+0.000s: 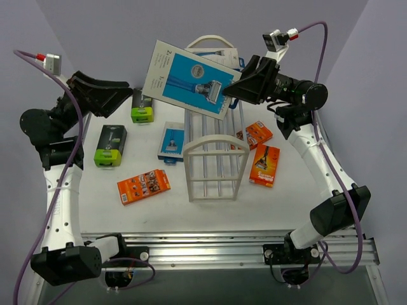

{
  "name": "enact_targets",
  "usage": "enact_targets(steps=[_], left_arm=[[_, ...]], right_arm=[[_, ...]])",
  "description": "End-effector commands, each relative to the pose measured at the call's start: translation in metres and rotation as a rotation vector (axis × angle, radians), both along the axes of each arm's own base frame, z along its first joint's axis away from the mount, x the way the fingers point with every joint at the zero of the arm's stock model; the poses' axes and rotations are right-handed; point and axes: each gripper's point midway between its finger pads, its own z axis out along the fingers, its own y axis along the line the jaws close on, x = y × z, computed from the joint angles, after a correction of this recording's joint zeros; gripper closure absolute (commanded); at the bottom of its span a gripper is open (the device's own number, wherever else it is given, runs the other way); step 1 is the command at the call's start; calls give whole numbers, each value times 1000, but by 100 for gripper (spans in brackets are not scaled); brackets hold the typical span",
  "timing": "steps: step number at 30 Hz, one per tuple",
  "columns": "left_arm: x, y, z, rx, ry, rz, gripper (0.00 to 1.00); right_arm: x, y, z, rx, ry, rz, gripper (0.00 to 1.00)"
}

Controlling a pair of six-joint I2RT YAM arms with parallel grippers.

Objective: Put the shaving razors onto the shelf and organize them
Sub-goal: Pass the shaving razor from the right arm to the left

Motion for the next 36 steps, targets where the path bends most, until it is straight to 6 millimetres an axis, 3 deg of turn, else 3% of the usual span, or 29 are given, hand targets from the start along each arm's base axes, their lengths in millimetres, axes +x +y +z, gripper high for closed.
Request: enact_targets(steps=[1,11,19,29,30,32,36], left_arm=[[-33,-10,23,21,-85,-107,5],[-50,-19,24,24,-103,-203,6],[-29,-23,3,49,-31,-180,6],[-14,-48,-7,61,-4,-227,6],[-20,-59,-8,62,-3,-267,4],[-19,-61,-10,68,-5,-270,1],[-17,-57,-12,99,-19,-229,26]], right_arm=[[-18,-10,7,2,-138,-22,100],[13,-6,-17,-86,-92,-116,100],[6,6,-12,-78,-109,-82,100],[8,31,-28,-106,-101,-46,100],[7,32,-28,-107,-102,-44,100],[7,34,-30,-113,-100,-41,100],[7,34,-29,-117,-107,-38,100]])
